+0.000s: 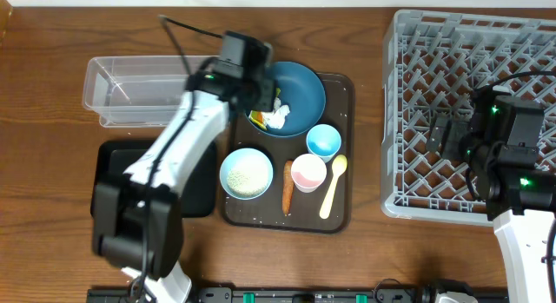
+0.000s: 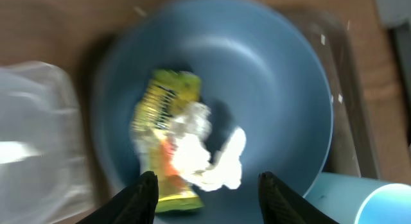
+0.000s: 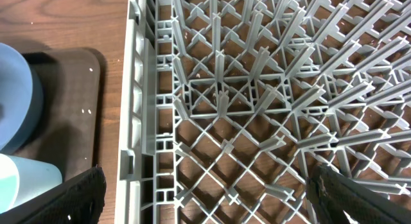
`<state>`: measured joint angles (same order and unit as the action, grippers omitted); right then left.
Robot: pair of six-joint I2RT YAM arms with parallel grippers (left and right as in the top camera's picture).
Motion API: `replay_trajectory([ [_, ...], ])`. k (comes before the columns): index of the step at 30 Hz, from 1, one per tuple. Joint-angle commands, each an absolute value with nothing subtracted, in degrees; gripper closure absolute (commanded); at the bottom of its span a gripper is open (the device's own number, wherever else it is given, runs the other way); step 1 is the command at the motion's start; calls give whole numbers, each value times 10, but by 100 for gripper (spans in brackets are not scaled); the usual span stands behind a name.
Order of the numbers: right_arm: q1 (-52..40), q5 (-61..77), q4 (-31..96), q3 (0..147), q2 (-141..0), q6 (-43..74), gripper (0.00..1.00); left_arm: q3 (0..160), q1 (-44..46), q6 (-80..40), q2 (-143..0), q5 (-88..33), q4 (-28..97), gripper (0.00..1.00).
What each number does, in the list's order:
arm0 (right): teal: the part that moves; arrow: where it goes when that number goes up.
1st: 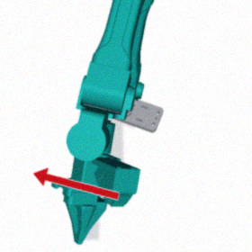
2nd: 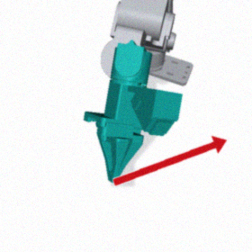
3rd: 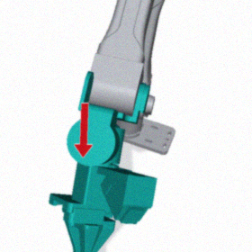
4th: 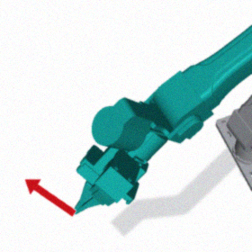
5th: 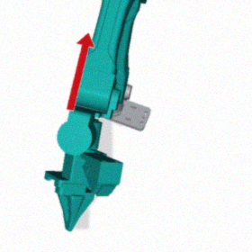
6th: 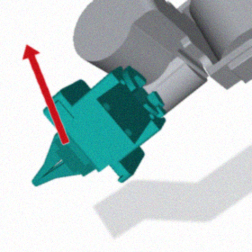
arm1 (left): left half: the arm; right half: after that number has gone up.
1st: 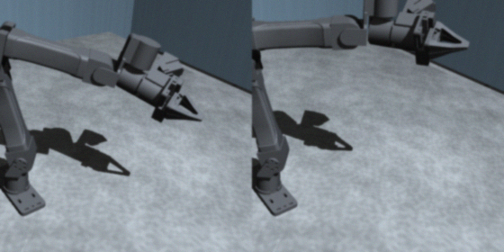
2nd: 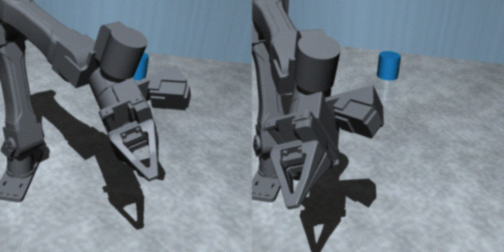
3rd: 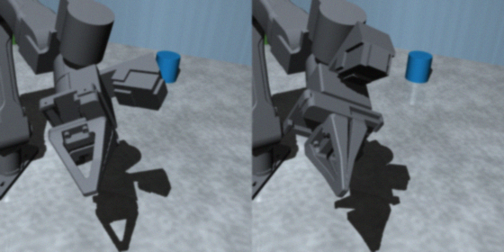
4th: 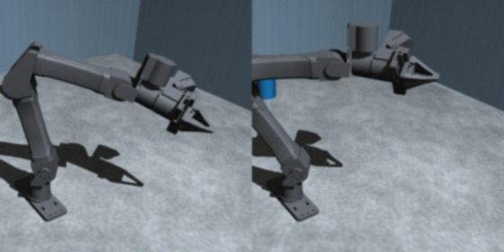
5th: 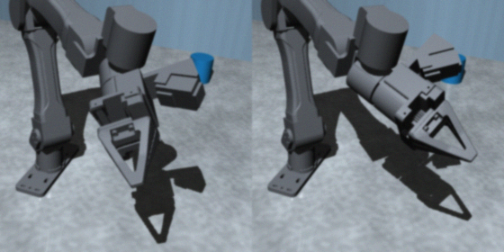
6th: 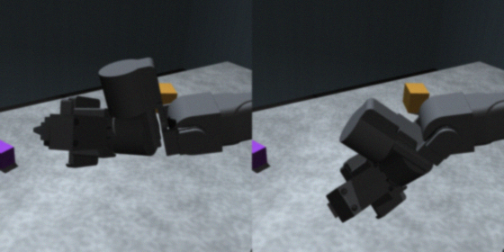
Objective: Sort waste into correct bins and load items into the dishwasher rack
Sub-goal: 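Grasp remaining tissue in blue bowl, drop into clear bin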
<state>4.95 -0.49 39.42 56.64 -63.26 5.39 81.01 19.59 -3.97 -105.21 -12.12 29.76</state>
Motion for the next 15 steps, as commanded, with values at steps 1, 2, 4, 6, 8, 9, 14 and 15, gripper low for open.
replay_trajectory([
  [1,38,-6,395,580,-632,46,1,807,218,-36,-1082,-128,299,41],
  [2,38,-6,395,580,-632,46,1,807,224,-34,-1092,-128,298,40],
  [4,38,-6,395,580,-632,46,1,807,231,-34,-1110,-128,297,39],
  [6,38,-6,395,580,-632,46,1,807,236,-34,-1129,-126,297,39],
  [8,38,-6,395,580,-632,46,1,807,239,-34,-1144,-123,297,40],
  [9,38,-6,395,580,-632,46,1,807,239,-33,-1151,-123,297,41],
  [14,38,-6,395,580,-632,46,1,808,239,-33,-1161,-84,288,61],
  [15,38,-6,395,580,-632,46,1,808,239,-32,-1160,-76,286,71],
])
